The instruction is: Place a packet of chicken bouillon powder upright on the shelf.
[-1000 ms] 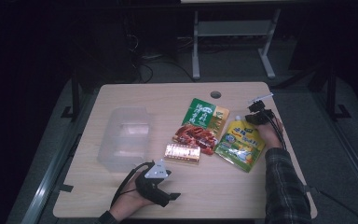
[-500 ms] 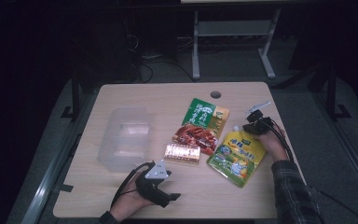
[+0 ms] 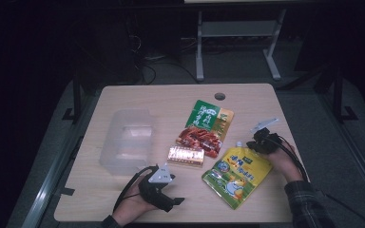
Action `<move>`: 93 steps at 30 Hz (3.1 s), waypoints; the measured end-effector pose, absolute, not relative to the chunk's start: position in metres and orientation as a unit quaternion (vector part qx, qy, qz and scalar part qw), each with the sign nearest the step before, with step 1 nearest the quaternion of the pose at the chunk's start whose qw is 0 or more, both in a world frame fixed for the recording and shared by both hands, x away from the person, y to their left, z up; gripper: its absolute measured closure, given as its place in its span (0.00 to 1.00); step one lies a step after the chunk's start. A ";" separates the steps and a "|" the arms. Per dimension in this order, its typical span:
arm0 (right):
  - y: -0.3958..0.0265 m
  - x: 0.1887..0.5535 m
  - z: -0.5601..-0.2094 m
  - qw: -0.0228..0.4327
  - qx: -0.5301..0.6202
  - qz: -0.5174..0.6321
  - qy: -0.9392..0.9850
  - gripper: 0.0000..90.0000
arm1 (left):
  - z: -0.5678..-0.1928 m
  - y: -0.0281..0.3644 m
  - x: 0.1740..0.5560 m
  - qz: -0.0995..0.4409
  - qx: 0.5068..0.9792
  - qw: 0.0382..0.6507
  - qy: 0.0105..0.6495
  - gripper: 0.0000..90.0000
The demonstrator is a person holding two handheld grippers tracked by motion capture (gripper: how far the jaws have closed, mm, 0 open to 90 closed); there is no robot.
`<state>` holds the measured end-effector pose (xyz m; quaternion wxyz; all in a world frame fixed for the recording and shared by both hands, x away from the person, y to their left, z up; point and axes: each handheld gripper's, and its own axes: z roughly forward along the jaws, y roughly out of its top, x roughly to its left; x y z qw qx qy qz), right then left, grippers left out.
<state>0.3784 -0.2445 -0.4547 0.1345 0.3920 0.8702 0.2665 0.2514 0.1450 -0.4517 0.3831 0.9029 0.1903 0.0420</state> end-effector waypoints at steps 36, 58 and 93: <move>-0.246 0.298 -0.455 0.074 0.362 0.301 0.879 1.00 | -0.451 0.145 0.252 0.040 0.902 0.385 0.191 0.18; -0.228 0.239 -0.435 0.089 0.338 0.342 0.872 1.00 | -0.439 0.092 0.285 0.022 0.907 0.387 0.162 0.16; -0.210 0.223 -0.458 0.073 0.328 0.306 0.891 1.00 | -0.462 0.035 0.309 -0.056 0.919 0.356 0.161 0.39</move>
